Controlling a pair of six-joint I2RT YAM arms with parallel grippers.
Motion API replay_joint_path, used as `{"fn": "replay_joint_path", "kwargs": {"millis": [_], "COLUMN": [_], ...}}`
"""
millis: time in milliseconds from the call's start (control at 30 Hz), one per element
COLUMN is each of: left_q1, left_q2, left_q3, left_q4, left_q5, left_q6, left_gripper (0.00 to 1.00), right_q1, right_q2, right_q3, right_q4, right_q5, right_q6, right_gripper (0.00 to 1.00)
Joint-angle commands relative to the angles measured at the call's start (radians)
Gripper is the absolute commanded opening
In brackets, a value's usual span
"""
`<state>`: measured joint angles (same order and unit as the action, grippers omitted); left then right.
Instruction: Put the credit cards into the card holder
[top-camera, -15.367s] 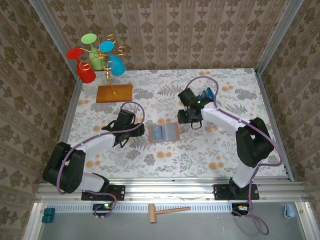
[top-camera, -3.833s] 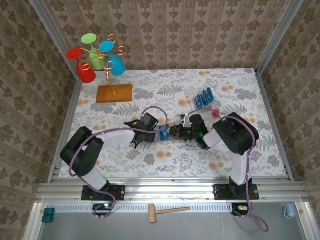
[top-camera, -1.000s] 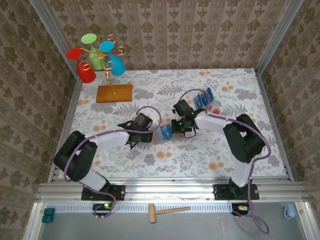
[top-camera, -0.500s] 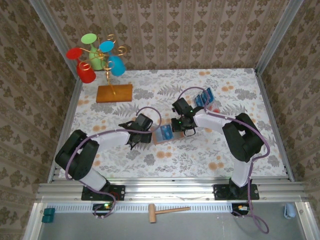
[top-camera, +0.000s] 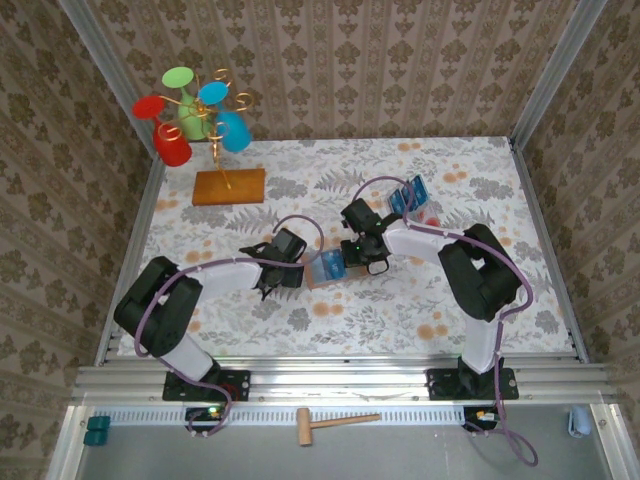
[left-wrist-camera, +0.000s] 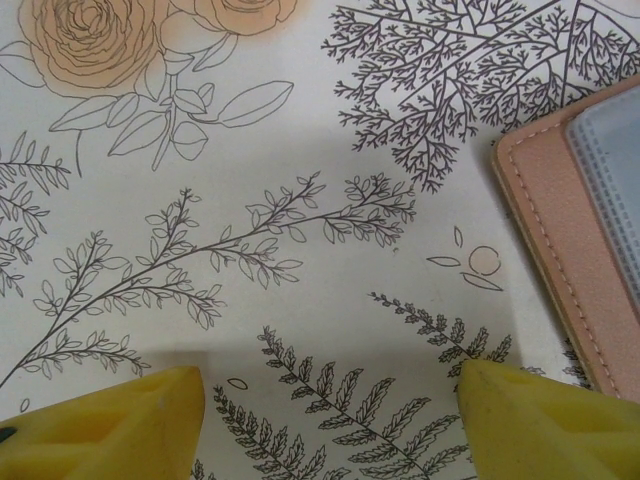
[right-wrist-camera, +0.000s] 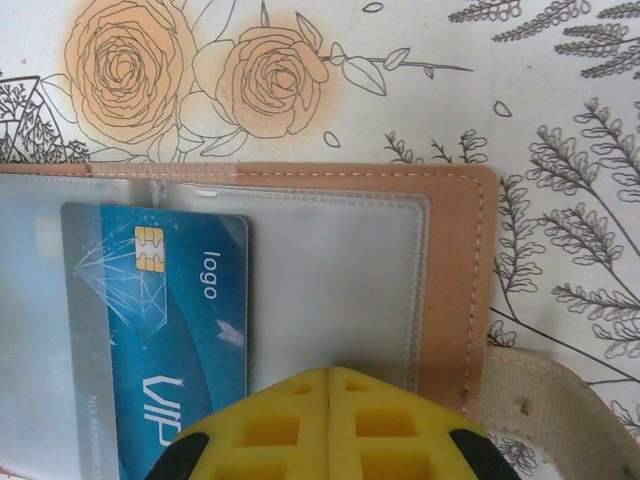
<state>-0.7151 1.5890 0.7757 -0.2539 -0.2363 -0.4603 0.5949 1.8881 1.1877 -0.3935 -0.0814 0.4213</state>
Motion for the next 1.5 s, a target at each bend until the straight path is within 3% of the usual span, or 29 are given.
{"fn": "replay_joint_path", "kwargs": {"millis": [0,900,1467], "left_q1": [-0.007,-0.006,-0.007], "left_q2": [0.021,0.02,0.024], "left_q3": [0.011,0.01,0.011], "left_q4": [-0.006,0.009,0.016], "left_q5": [-0.011,-0.001,0.009], "left_q6": [-0.014,-0.011,-0.011], "left_gripper": [0.69,0.69,0.69], "right_q1": [0.013,0.083,0.091], "right_q2": [0.029,0.06,0.057], "right_q3": [0.036,0.099,0.104], "right_q4": [-0.024,-0.039,0.015], "right_q5": [0.016,0.014,-0.066], "right_q6": [-0.008,0.012,0.068], "right_gripper": [0.0,0.0,0.0]}}
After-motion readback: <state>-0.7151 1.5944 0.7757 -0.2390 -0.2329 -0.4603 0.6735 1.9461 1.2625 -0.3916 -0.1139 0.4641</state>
